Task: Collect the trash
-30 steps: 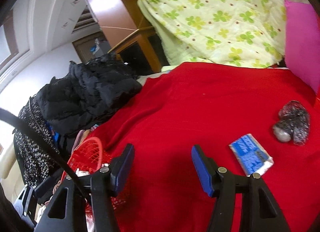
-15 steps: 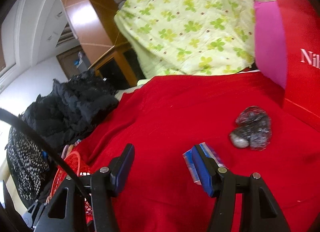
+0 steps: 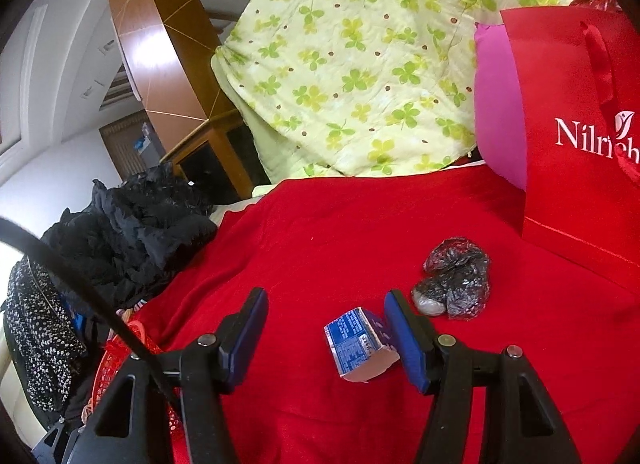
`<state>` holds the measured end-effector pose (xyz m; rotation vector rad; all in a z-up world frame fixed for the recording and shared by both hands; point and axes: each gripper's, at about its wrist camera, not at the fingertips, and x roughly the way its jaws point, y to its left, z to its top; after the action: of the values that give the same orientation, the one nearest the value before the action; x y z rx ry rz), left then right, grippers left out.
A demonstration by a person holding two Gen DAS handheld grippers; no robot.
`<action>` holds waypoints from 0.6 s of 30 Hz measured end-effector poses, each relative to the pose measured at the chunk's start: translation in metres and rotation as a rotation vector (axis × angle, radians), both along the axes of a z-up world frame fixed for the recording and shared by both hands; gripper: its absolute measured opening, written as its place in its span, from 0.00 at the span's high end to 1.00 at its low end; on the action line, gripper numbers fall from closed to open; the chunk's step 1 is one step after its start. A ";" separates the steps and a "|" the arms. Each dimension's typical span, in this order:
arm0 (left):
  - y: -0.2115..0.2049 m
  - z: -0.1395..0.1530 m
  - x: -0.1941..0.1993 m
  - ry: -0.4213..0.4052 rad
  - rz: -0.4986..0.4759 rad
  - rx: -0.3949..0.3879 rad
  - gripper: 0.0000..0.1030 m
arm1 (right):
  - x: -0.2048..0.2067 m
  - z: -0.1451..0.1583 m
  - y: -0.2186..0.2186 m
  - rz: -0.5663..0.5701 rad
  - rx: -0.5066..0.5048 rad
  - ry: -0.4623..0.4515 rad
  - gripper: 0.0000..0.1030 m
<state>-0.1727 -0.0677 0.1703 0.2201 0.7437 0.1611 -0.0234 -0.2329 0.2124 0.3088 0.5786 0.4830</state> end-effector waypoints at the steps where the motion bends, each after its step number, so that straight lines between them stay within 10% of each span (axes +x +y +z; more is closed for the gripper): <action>1: -0.003 0.001 0.000 0.002 -0.005 -0.001 0.20 | 0.001 0.001 -0.001 -0.004 -0.002 -0.004 0.37; 18: -0.039 0.026 -0.012 -0.013 -0.061 0.052 0.20 | 0.010 -0.001 0.000 -0.040 -0.073 -0.045 0.37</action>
<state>-0.1849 -0.1071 0.1958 0.2903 0.7200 0.1234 -0.0133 -0.2326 0.2110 0.2391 0.5443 0.4283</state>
